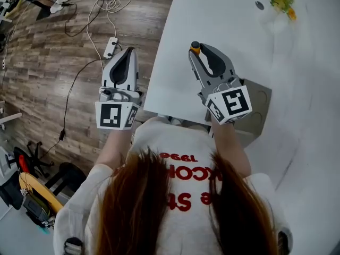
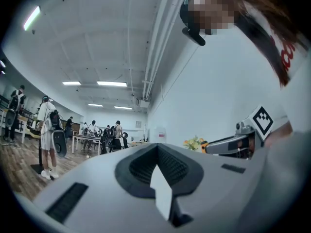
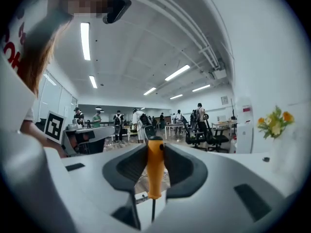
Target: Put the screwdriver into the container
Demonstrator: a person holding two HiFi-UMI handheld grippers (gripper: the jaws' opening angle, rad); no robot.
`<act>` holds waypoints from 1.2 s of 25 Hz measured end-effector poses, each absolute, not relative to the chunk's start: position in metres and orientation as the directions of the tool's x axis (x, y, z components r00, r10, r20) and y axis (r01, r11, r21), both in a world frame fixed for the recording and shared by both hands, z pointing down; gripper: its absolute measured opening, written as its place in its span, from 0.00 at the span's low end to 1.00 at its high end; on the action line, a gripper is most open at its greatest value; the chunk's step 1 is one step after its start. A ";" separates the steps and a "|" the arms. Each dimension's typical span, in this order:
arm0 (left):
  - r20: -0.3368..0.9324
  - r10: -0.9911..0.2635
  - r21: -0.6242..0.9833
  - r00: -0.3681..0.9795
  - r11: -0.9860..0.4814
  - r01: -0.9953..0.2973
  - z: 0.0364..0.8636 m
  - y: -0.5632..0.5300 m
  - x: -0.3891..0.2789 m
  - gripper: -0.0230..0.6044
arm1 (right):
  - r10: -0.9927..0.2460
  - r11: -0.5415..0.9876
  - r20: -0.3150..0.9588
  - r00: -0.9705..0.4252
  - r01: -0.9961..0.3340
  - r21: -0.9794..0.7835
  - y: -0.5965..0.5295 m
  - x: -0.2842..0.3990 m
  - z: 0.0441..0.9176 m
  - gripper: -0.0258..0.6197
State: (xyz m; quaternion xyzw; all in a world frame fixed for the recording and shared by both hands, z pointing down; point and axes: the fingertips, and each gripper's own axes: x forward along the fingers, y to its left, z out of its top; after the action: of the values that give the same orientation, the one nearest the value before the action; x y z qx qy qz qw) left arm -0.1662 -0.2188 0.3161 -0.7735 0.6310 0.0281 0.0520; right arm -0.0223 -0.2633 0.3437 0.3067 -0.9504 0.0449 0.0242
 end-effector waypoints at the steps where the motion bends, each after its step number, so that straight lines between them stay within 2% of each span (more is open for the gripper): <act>1: -0.117 -0.972 -0.048 0.204 -0.200 -0.979 0.312 -0.218 -0.166 0.04 | -0.600 0.796 0.049 -0.799 -0.602 -0.059 -0.263 -0.017 0.336 0.21; 7: -0.141 -0.957 -0.062 0.256 -0.249 -0.966 0.303 -0.223 -0.155 0.04 | -0.693 0.721 -0.034 -0.720 -0.691 -0.046 -0.261 0.015 0.311 0.21; 19: -0.158 -0.839 -0.047 0.521 -0.521 -0.852 0.319 -0.256 -0.053 0.04 | -0.881 0.474 -0.028 -0.473 -0.879 -0.060 -0.237 0.122 0.317 0.21; 21: -0.153 -0.823 -0.045 0.547 -0.547 -0.836 0.326 -0.259 -0.036 0.04 | -0.890 0.453 0.015 -0.456 -0.888 -0.075 -0.235 0.138 0.331 0.21; 26: -0.117 -0.784 -0.038 0.609 -0.609 -0.792 0.340 -0.259 -0.004 0.04 | -0.833 0.433 0.293 -0.469 -0.883 -0.180 -0.232 0.156 0.396 0.21; 30: -0.076 -0.764 -0.033 0.640 -0.640 -0.768 0.357 -0.252 0.007 0.04 | -0.765 0.386 0.452 -0.458 -0.889 -0.247 -0.221 0.165 0.458 0.21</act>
State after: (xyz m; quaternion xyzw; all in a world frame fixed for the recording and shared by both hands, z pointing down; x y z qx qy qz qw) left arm 0.0073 -0.2523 0.3568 -0.9051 0.4232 0.0277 0.0310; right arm 0.1650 -0.2209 0.4581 0.5031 -0.8218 0.2319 0.1333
